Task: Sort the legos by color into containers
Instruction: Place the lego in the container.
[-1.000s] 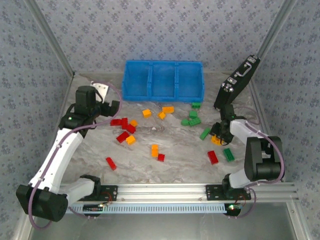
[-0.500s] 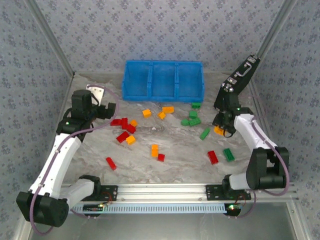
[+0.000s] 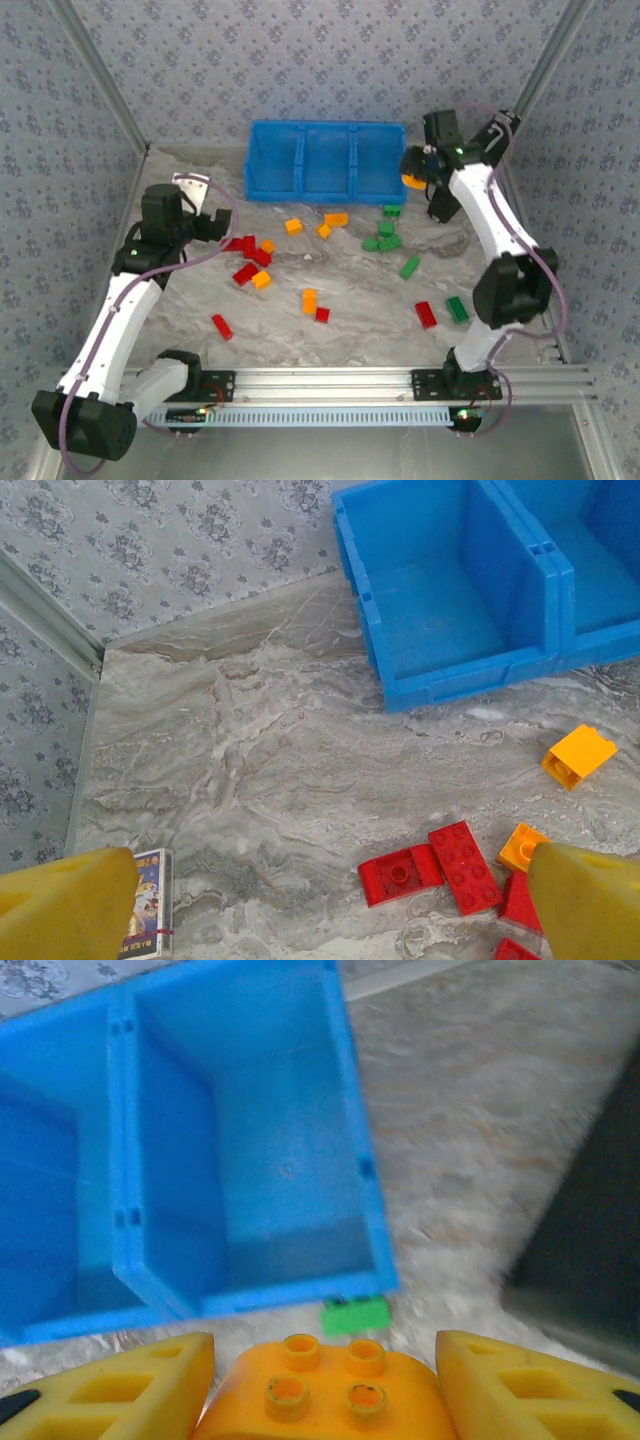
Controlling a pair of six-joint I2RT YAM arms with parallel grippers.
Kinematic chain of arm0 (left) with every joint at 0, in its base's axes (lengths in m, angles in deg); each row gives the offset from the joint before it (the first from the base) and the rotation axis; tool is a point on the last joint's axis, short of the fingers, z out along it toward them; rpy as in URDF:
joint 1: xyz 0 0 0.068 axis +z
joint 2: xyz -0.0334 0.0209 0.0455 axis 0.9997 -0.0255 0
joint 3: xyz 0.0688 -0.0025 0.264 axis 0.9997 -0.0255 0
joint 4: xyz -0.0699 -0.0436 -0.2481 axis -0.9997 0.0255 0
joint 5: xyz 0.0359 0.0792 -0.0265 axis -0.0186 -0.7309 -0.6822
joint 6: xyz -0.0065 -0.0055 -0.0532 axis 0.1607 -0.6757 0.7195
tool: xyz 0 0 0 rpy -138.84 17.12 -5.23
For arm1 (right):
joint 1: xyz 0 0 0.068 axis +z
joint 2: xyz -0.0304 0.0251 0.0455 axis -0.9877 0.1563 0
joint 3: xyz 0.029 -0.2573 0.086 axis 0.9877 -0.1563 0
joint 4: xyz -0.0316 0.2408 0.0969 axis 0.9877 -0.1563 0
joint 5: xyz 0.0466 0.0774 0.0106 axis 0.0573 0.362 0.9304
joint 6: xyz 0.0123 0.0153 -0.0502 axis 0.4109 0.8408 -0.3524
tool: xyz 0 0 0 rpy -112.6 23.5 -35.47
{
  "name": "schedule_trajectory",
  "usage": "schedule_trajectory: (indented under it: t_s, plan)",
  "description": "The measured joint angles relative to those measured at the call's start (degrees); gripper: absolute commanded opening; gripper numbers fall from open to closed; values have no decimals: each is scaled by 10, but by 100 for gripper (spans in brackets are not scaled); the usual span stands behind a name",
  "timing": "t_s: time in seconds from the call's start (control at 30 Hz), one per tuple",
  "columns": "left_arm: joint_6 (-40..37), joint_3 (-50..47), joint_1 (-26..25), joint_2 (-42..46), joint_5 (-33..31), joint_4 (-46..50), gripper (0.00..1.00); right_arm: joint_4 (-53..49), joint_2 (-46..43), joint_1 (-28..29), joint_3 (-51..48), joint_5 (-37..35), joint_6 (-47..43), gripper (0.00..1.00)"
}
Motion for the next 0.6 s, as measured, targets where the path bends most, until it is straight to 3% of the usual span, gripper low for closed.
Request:
schedule_trajectory:
  t_s: [0.33,0.6]
  plan:
    - [-18,-5,7,-19,-3,-9,100,-30,317,25,319,10,-31,48]
    - [-19,-8,15,-43,-2,-13,100,-53,376,24,352,16,-35,54]
